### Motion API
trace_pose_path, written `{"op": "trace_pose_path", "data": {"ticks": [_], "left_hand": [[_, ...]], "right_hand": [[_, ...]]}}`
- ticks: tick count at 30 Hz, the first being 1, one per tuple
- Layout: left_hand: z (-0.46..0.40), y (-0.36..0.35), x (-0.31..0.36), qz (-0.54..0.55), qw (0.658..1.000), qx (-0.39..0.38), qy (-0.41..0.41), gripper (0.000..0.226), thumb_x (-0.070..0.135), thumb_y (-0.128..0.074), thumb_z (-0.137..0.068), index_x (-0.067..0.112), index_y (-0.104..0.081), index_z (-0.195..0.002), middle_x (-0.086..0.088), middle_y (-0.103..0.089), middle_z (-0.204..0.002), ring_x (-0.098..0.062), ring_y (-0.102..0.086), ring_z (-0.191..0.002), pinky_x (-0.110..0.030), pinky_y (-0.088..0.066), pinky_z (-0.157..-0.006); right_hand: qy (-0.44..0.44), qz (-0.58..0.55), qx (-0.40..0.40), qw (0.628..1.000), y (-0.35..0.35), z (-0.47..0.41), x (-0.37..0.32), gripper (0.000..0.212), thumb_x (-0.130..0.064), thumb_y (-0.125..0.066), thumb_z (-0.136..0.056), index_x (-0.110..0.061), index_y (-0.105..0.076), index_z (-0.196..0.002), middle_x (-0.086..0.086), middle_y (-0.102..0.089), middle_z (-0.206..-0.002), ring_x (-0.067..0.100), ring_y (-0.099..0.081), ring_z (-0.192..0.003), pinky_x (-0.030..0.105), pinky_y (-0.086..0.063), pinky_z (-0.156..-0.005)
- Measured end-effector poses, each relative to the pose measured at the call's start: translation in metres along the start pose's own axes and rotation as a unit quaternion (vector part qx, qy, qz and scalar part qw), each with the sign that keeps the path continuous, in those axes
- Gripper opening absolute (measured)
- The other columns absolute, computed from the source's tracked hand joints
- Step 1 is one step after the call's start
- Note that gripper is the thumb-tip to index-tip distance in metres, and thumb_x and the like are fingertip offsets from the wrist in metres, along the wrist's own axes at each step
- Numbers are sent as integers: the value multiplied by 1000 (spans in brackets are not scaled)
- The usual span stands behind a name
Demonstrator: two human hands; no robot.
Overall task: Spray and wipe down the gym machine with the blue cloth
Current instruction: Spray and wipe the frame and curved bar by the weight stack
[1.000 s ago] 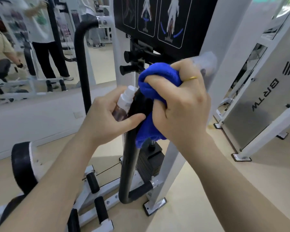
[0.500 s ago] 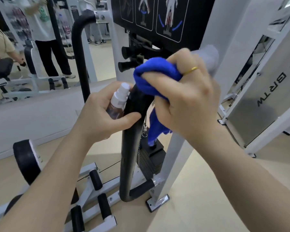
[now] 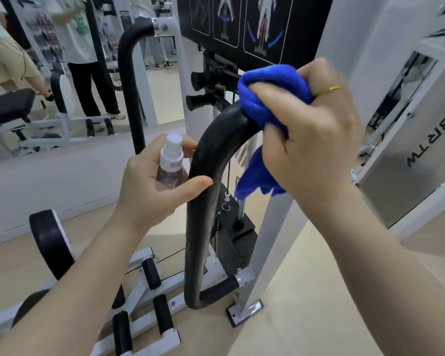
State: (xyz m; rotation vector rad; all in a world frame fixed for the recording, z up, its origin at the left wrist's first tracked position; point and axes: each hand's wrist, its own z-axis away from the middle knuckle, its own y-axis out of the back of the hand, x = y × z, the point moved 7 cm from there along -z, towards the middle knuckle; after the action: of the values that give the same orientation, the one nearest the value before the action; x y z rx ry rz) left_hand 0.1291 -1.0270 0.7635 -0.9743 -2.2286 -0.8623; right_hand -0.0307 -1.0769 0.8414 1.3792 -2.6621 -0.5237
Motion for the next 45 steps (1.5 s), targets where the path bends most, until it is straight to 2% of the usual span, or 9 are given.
{"op": "trace_pose_path", "data": {"ticks": [6, 11, 14, 18, 23, 29, 35, 40, 45], "left_hand": [[6, 2, -4, 12, 999, 27, 14, 27, 35, -67, -64, 40, -56, -88, 22, -58, -63, 1, -52, -53, -8, -41, -55], [21, -2, -9, 3, 999, -10, 40, 37, 39, -68, -65, 42, -56, -100, 25, -64, -84, -9, -60, -67, -9, -48, -62], [32, -6, -22, 52, 994, -36, 85, 45, 37, -69, -63, 59, -54, -100, 24, -65, -85, -16, -59, -64, -13, -50, -63], [41, -5, -31, 75, 988, -56, 124, 39, 32, -69, -64, 56, -56, -92, 17, -64, -70, -9, -57, -54, -19, -51, -56], [53, -5, -41, 53, 983, -34, 171, 41, 15, -72, -74, 38, -55, -103, 17, -65, -71, -13, -60, -55, -22, -51, -58], [64, 1, -47, 93, 980, -30, 174, 34, 24, -66, -71, 53, -60, -87, 4, -62, -62, -11, -57, -54, -22, -49, -56], [71, 25, -49, 128, 970, 96, 182, 18, 31, -59, -66, 34, -61, -84, 8, -65, -80, -13, -55, -52, -23, -50, -52], [86, 23, -53, 104, 970, 94, 198, 12, 33, -61, -68, 41, -61, -77, 7, -59, -65, -15, -54, -52, -25, -50, -54], [104, 18, -65, 65, 963, 104, 240, 25, 3, -60, -82, 28, -60, -81, 9, -58, -64, -13, -55, -56, -27, -51, -56]], "right_hand": [[102, 0, -13, 995, -5, 22, -45, 26, -4, -52, -73, -17, -74, -77, 8, -64, -74, 26, -49, -60, 28, -28, -48], [3, 20, 4, 1000, 2, 4, -14, 32, 0, -53, -66, -17, -74, -81, 11, -62, -77, 31, -56, -66, 24, -32, -42], [47, 1, -2, 999, -9, 29, -39, 25, -2, -56, -72, -16, -75, -80, 11, -64, -76, 29, -51, -63, 28, -29, -47], [157, 14, -26, 987, -14, 52, -56, 19, -6, -62, -75, -19, -74, -79, 4, -66, -76, 20, -41, -68, 23, -22, -57], [73, 66, 41, 994, -1, 20, -30, 34, 2, -54, -73, -19, -75, -88, 9, -66, -78, 29, -53, -64, 29, -32, -48], [218, -19, -74, 973, -25, 76, -65, 17, -6, -58, -83, -14, -74, -79, 4, -67, -79, 21, -42, -68, 25, -26, -57], [124, -9, 1, 992, -16, 53, -59, 18, -1, -62, -74, -16, -67, -84, 3, -54, -82, 20, -40, -63, 22, -14, -59], [239, -4, -103, 966, -36, 100, -72, 13, 1, -61, -74, -11, -63, -69, 8, -53, -85, 24, -44, -64, 26, -24, -54], [115, -27, -65, 991, -26, 65, -61, 11, -6, -61, -79, -14, -63, -71, 4, -55, -82, 20, -46, -64, 26, -29, -53]]}}
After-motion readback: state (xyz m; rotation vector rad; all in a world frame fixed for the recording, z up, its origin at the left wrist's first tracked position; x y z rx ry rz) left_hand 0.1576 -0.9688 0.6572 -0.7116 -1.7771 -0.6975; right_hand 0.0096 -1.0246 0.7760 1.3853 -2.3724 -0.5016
